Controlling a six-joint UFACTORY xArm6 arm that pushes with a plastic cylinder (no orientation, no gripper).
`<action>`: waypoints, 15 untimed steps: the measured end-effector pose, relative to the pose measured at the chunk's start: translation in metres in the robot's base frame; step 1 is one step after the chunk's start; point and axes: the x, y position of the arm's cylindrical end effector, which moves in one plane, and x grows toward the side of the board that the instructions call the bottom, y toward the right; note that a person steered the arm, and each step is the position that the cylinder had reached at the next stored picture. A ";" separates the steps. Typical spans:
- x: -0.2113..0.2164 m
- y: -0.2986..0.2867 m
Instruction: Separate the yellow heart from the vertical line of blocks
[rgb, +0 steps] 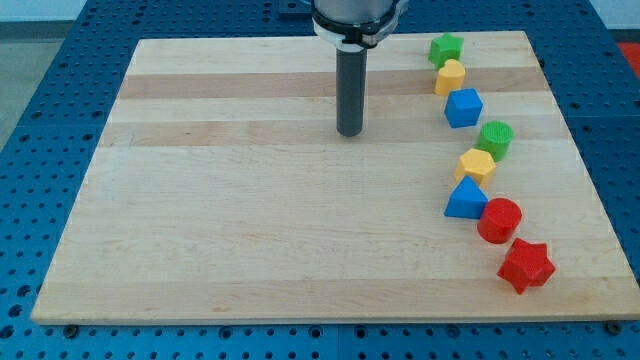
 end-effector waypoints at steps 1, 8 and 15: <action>0.000 -0.001; -0.090 -0.005; -0.192 0.222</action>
